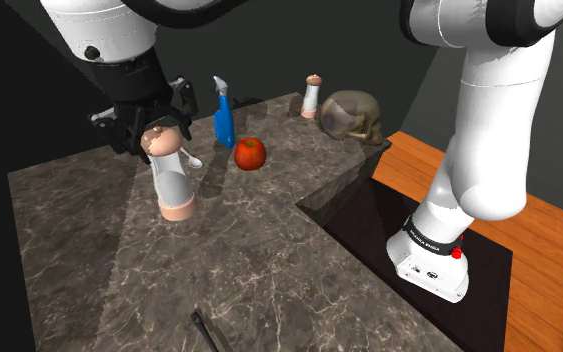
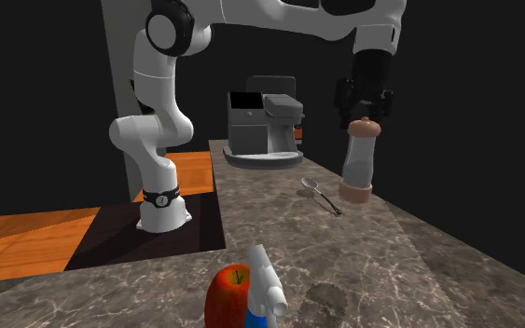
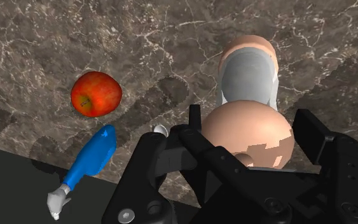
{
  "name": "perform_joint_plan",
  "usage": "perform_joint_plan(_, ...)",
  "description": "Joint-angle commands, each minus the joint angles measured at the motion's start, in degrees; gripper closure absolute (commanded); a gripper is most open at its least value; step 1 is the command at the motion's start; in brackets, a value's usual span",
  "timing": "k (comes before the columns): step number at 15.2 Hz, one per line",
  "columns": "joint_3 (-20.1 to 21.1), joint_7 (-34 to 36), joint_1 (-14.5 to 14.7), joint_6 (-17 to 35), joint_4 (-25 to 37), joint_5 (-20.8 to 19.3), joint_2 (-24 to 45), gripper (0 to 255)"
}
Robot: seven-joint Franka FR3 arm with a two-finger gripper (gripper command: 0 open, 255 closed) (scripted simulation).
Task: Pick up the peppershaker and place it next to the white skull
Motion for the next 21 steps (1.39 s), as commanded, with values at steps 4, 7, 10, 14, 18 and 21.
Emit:
perform_joint_plan(4, 0.1, -0.6, 1.0, -4.0, 4.3, -0.2, 0.3, 255)
perform_joint_plan(7, 0.1, -1.0, 1.8, -6.6, 7.6, -0.6, 0.9, 255)
perform_joint_plan(10, 0.0, -1.3, 2.9, -9.3, 11.2, -1.1, 1.8, 255)
perform_joint_plan(14, -0.2, -1.9, 4.7, -13.3, 16.7, -2.2, 3.3, 255)
perform_joint_plan(18, -0.6, -2.6, 7.3, -17.8, 23.3, -3.8, 5.5, 255)
perform_joint_plan(21, -1.2, -3.3, 9.9, -21.7, 29.7, -5.6, 7.7, 255)
